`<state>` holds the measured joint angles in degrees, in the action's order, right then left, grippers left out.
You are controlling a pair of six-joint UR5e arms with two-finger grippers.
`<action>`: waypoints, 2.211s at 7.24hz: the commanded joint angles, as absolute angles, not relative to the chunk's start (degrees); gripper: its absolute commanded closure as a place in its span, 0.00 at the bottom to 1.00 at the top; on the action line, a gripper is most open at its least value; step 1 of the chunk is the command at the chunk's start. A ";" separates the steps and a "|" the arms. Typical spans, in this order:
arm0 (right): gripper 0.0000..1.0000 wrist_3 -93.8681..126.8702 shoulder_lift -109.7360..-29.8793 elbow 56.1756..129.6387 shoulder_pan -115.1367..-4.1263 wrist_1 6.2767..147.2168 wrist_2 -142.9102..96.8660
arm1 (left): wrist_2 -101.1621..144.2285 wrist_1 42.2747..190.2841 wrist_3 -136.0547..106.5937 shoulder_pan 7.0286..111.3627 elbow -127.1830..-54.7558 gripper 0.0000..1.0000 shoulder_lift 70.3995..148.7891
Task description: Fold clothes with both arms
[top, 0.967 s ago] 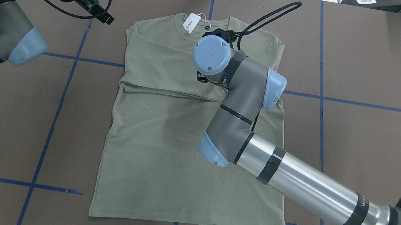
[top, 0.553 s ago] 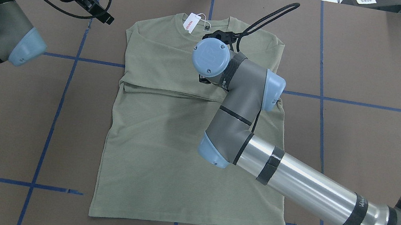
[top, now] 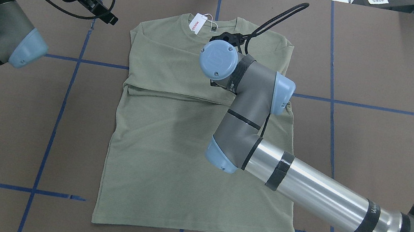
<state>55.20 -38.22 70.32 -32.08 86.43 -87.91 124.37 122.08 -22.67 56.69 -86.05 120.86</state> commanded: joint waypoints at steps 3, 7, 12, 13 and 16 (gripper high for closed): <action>1.00 42.76 -46.89 79.76 -38.04 86.66 -89.38 | 124.37 122.17 -24.69 56.60 -87.09 0.00 120.94; 1.00 37.62 -51.94 82.71 -39.55 85.87 -89.21 | 124.19 122.17 -24.70 56.51 -87.63 0.00 120.41; 0.00 47.68 -52.99 85.14 -40.16 79.37 -98.05 | 123.67 121.91 -33.86 55.82 -91.39 0.00 118.75; 0.00 51.38 -56.13 90.39 -40.08 79.28 -101.13 | 123.40 121.90 -40.62 54.51 -96.19 0.00 115.52; 0.00 71.82 -73.59 114.27 -35.28 78.93 -102.76 | 107.46 121.90 -62.31 39.00 -113.86 0.00 102.86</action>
